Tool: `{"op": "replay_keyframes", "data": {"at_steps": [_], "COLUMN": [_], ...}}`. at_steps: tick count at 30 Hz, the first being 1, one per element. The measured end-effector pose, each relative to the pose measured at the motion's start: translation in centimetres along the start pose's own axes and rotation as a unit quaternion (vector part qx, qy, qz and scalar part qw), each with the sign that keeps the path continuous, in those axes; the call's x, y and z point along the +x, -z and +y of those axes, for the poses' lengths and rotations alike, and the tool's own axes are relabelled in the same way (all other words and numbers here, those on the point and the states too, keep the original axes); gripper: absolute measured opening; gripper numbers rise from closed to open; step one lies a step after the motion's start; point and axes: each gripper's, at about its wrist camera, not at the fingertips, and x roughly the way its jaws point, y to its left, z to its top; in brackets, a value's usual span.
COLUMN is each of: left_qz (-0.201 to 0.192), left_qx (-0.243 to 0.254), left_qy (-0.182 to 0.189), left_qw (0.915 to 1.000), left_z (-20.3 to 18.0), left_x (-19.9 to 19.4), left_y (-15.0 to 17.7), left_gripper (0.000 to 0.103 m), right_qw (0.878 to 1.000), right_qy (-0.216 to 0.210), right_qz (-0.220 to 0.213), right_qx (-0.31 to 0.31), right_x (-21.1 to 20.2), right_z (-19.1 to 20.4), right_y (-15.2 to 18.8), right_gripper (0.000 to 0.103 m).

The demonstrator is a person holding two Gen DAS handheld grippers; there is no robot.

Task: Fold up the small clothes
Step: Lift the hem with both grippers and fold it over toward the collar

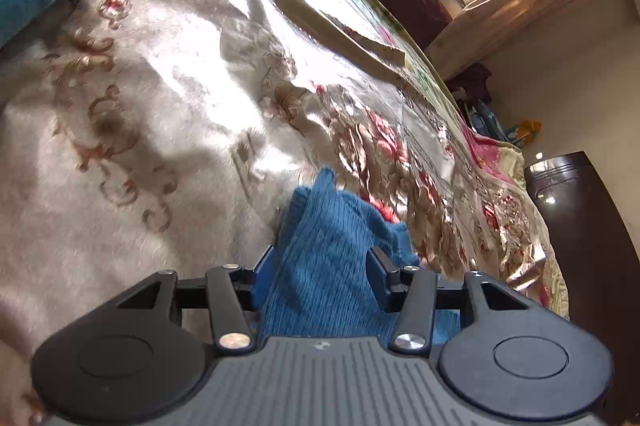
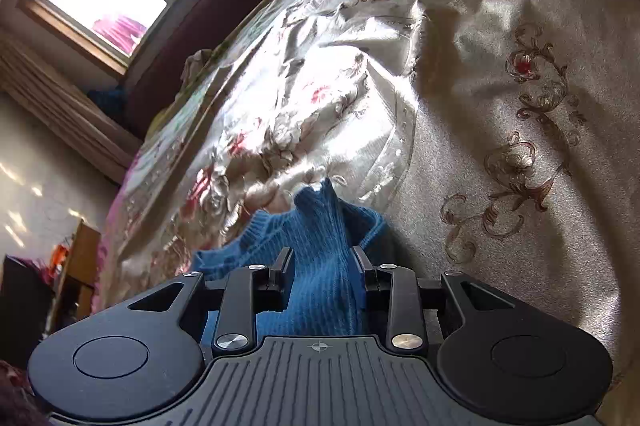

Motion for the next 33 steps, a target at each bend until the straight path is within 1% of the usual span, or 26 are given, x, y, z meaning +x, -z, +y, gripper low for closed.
{"op": "replay_keyframes", "data": {"at_steps": [3,6,7,8,9,11,13,15,17,20,24,27,33], "left_qz": [0.014,0.028,0.033,0.037,0.039,0.038,0.037,0.035,0.035,0.038,0.038,0.041,0.044], "left_qx": [0.021,0.056,0.065,0.069,0.069,0.062,0.056,0.057,0.057,0.055,0.064,0.068,0.070], "left_qy": [-0.007,-0.034,-0.048,-0.061,-0.065,-0.061,-0.055,-0.052,-0.050,-0.050,-0.050,-0.051,-0.053], "left_qw": [0.9997,0.9975,0.9962,0.9951,0.9947,0.9955,0.9962,0.9964,0.9965,0.9965,0.9960,0.9956,0.9951], "left_z": [-0.2,-0.6,-0.6,-0.5,-0.4,-0.2,-0.2,-0.2,-0.2,-0.3,-0.7,-0.9,-0.8], "left_x": [-0.1,0.6,1.0,1.3,1.5,1.3,0.9,0.7,0.7,0.8,0.8,0.9,1.2], "left_y": [1.7,3.3,3.6,3.9,4.1,4.1,4.1,4.2,4.4,4.6,4.6,4.4,4.4], "left_gripper": [0.053,0.053,0.053,0.052,0.052,0.052,0.052,0.052,0.052,0.053,0.053,0.053,0.054], "right_qw": [0.999,0.997,0.996,0.994,0.993,0.994,0.994,0.993,0.993,0.992,0.991,0.987,0.984], "right_qy": [0.014,0.041,0.051,0.067,0.078,0.077,0.078,0.077,0.072,0.067,0.066,0.083,0.091], "right_qz": [0.018,0.026,0.027,0.027,0.025,0.028,0.029,0.024,0.014,0.003,0.004,0.004,0.024], "right_qx": [-0.024,-0.057,-0.069,-0.082,-0.088,-0.076,-0.072,-0.086,-0.097,-0.111,-0.120,-0.135,-0.149], "right_x": [0.4,0.9,1.1,1.3,1.4,1.3,0.8,0.0,-0.7,-0.7,0.7,2.2,4.4], "right_z": [0.0,0.2,0.3,0.2,0.1,-0.5,-0.4,0.2,0.8,1.6,2.4,2.7,2.7], "right_y": [1.2,2.2,2.4,2.5,2.4,2.2,2.1,2.3,2.4,2.2,1.4,0.9,0.1], "right_gripper": [0.030,0.029,0.027,0.022,0.019,0.016,0.017,0.026,0.027,0.027,0.027,0.027,0.027]}}
